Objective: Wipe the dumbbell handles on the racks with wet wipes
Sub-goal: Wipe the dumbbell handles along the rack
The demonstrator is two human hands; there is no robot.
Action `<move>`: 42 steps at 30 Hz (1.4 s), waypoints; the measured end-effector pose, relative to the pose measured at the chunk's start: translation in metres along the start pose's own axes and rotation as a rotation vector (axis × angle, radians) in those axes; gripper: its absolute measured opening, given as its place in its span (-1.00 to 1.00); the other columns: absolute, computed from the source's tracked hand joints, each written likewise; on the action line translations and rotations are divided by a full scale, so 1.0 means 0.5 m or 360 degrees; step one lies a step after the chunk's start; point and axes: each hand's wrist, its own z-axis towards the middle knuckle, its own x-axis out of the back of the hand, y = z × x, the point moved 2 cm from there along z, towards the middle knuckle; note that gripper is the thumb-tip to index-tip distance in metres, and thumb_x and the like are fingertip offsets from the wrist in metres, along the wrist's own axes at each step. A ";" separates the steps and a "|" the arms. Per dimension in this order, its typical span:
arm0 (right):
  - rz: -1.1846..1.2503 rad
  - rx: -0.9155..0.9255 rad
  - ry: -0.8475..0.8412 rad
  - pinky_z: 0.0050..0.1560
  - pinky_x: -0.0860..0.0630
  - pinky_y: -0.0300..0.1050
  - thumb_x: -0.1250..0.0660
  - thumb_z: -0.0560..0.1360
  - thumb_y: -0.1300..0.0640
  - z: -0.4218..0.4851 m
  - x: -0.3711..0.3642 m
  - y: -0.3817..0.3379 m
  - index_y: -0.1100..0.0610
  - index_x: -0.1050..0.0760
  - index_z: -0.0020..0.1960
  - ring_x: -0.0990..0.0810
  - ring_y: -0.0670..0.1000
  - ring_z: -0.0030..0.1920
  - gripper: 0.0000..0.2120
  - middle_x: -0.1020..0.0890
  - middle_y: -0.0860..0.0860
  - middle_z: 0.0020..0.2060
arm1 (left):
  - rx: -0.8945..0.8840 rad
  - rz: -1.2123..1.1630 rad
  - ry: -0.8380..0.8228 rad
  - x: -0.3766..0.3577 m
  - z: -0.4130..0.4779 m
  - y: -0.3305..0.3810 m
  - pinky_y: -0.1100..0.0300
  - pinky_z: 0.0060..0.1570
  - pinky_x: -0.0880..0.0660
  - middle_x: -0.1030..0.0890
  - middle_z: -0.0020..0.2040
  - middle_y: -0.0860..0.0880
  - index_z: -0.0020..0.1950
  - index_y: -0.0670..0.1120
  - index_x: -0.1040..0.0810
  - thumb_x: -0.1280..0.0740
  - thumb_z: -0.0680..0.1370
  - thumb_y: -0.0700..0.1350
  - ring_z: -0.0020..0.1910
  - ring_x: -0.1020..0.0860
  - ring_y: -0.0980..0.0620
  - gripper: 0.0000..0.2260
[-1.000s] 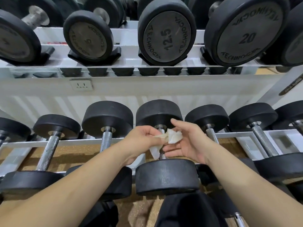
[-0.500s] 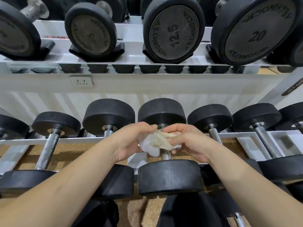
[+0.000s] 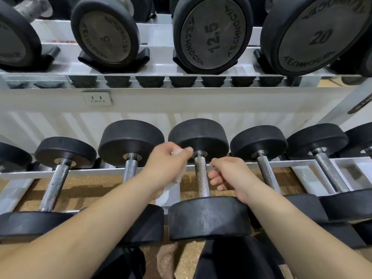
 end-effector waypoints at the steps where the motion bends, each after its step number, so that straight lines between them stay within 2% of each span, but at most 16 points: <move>1: 0.0000 0.0004 0.0007 -0.43 -0.41 -0.16 -0.32 0.59 0.10 -0.001 -0.003 0.004 0.18 -0.58 0.09 -0.55 0.03 -0.40 -0.82 -0.65 0.09 -0.33 | -0.0049 0.0093 -0.0051 -0.022 -0.002 -0.006 0.24 -0.44 -0.40 -0.53 -0.40 -0.06 -0.15 -0.13 -0.53 -0.42 0.58 0.09 -0.49 -0.44 0.04 -0.70; 5: 0.0045 0.0067 0.0119 -0.43 -0.40 -0.16 -0.25 0.54 0.17 0.000 -0.002 0.019 0.12 -0.54 0.16 -0.55 0.01 -0.36 -0.78 -0.65 0.09 -0.27 | 0.0061 0.0291 -0.0457 -0.073 0.006 -0.035 0.15 -0.17 -0.46 -0.55 -0.23 -0.04 -0.09 -0.19 -0.69 -0.36 0.60 -0.02 -0.28 -0.49 0.09 -0.74; 7: 0.0010 0.0089 0.0172 -0.45 -0.42 -0.18 -0.22 0.53 0.20 0.001 0.002 0.023 0.09 -0.51 0.17 -0.55 0.01 -0.35 -0.76 -0.66 0.12 -0.20 | -0.0144 0.0602 -0.0463 -0.076 0.023 -0.052 0.19 -0.07 -0.49 -0.57 -0.12 0.05 -0.05 -0.07 -0.74 -0.38 0.54 -0.15 -0.24 -0.53 0.15 -0.87; 9: -0.0040 0.0105 0.0199 -0.45 -0.44 -0.19 -0.20 0.52 0.23 0.002 0.003 0.022 0.07 -0.49 0.18 -0.57 0.02 -0.34 -0.74 -0.66 0.16 -0.15 | -0.0243 0.0869 -0.0321 -0.078 0.036 -0.072 0.24 0.03 -0.47 -0.52 0.04 0.04 0.03 0.06 -0.66 -0.49 0.49 -0.07 -0.04 -0.57 0.12 -0.86; 12: -0.0097 0.0109 0.0239 -0.41 -0.47 -0.13 -0.19 0.49 0.24 0.005 0.001 0.023 0.07 -0.51 0.14 -0.61 0.05 -0.33 -0.73 -0.67 0.18 -0.15 | 0.0158 0.0749 -0.0243 -0.089 0.042 -0.102 0.13 -0.04 -0.55 -0.60 0.08 -0.03 0.14 -0.05 -0.51 -0.56 0.37 0.21 0.04 -0.61 0.02 -0.49; 13: -0.0113 0.0095 0.0248 -0.40 -0.47 -0.13 -0.19 0.48 0.23 0.008 0.001 0.023 0.07 -0.52 0.12 -0.62 0.05 -0.34 -0.74 -0.67 0.18 -0.16 | 0.0305 0.0672 -0.0343 -0.100 0.039 -0.105 0.13 -0.05 -0.60 -0.65 0.07 -0.02 0.17 -0.06 -0.53 -0.51 0.42 0.24 0.02 -0.64 0.04 -0.50; 15: -0.0158 0.0098 0.0259 -0.37 -0.46 -0.13 -0.20 0.46 0.21 0.011 0.001 0.021 0.08 -0.52 0.11 -0.64 0.06 -0.29 -0.75 -0.66 0.17 -0.15 | 0.0538 0.0415 -0.0611 -0.131 0.037 -0.099 0.24 -0.13 -0.59 -0.67 -0.02 0.02 0.07 -0.01 -0.58 -0.35 0.61 0.11 -0.08 -0.64 0.10 -0.79; 18: -0.0226 0.0193 0.0302 -0.21 -0.43 -0.14 -0.23 0.50 0.23 0.007 0.002 0.013 0.09 -0.49 0.16 -0.57 0.01 -0.11 -0.76 -0.58 0.06 -0.07 | 0.0661 -0.0042 -0.0361 -0.174 0.072 -0.072 0.09 0.04 -0.62 -0.69 -0.02 -0.09 0.14 -0.13 -0.63 -0.30 0.64 0.02 -0.05 -0.66 -0.07 -0.75; 21: -0.0283 0.0240 0.0350 -0.08 -0.42 -0.10 -0.23 0.54 0.20 -0.003 0.008 0.010 0.09 -0.48 0.20 -0.52 -0.03 -0.07 -0.75 -0.55 0.02 -0.03 | 0.0536 0.0184 -0.0063 -0.179 0.084 -0.060 0.09 0.08 -0.51 -0.63 -0.02 -0.08 0.25 -0.18 -0.49 -0.28 0.65 0.10 0.00 -0.58 -0.11 -0.64; 25: -0.0430 0.0253 0.0327 0.03 -0.48 -0.06 -0.25 0.53 0.21 -0.003 0.005 0.005 0.10 -0.51 0.17 -0.54 0.07 0.07 -0.77 -0.58 0.04 0.02 | 0.0421 0.0624 -0.0553 -0.152 0.050 -0.079 0.08 0.04 -0.62 -0.67 -0.10 -0.09 -0.01 -0.13 -0.61 -0.17 0.58 0.25 -0.12 -0.61 -0.07 -0.54; 27: -0.0510 0.0242 0.0298 0.01 -0.45 -0.07 -0.23 0.52 0.22 -0.006 0.002 0.000 0.11 -0.52 0.16 -0.54 0.09 0.07 -0.76 -0.58 0.04 0.00 | 0.0441 0.0873 -0.0730 -0.133 0.015 -0.065 0.50 -0.15 -0.48 -0.60 -0.16 0.01 -0.14 -0.07 -0.52 -0.10 0.70 0.11 -0.22 -0.52 0.10 -0.62; 28: -0.0542 0.0228 0.0283 -0.03 -0.46 -0.06 -0.22 0.51 0.23 -0.009 0.001 -0.003 0.12 -0.52 0.14 -0.56 0.11 0.04 -0.77 -0.59 0.06 -0.02 | 0.0424 0.0982 -0.0762 -0.125 0.002 -0.053 0.56 -0.27 -0.37 -0.54 -0.16 0.03 -0.19 -0.02 -0.43 -0.06 0.74 0.01 -0.21 -0.46 0.10 -0.65; 31: -0.0565 0.0174 0.0250 -0.03 -0.55 0.01 -0.19 0.47 0.21 -0.018 -0.003 -0.003 0.10 -0.51 0.05 -0.61 0.15 -0.04 -0.80 -0.65 0.13 -0.08 | 0.0367 0.1208 -0.0832 -0.073 -0.015 -0.020 0.26 -0.21 -0.46 -0.59 -0.12 -0.03 -0.08 -0.04 -0.52 -0.12 0.72 0.00 -0.17 -0.53 -0.01 -0.73; 35: -0.0469 0.0300 0.0264 -0.09 -0.52 -0.06 -0.19 0.58 0.10 -0.025 -0.006 -0.004 0.04 -0.50 -0.02 -0.61 0.11 -0.03 -0.88 -0.64 0.05 -0.10 | 0.0191 0.0976 -0.0798 -0.028 -0.011 0.026 0.13 -0.15 -0.56 -0.70 -0.19 -0.08 -0.20 -0.10 -0.65 -0.21 0.64 0.12 -0.19 -0.65 -0.07 -0.59; 38: -0.0256 0.0487 0.0235 -0.09 -0.56 0.02 -0.16 0.67 -0.05 -0.042 -0.010 -0.012 0.02 -0.59 -0.07 -0.64 0.08 -0.05 -0.70 -0.68 0.07 -0.11 | -0.0176 0.0834 -0.0531 -0.029 -0.009 0.049 0.11 -0.25 -0.43 -0.50 -0.37 -0.09 -0.34 -0.22 -0.50 -0.34 0.54 0.24 -0.39 -0.43 0.01 -0.47; 42: 0.0109 0.0357 0.0118 -0.05 -0.61 0.07 -0.12 0.66 -0.26 -0.057 -0.003 -0.024 0.04 -0.71 0.05 -0.70 0.11 -0.09 -0.50 -0.75 0.09 -0.04 | -0.0236 0.0581 -0.0425 -0.067 0.002 0.043 0.08 -0.25 -0.43 -0.45 -0.33 -0.02 -0.52 -0.09 -0.31 -0.48 0.48 0.12 -0.37 -0.44 0.05 -0.47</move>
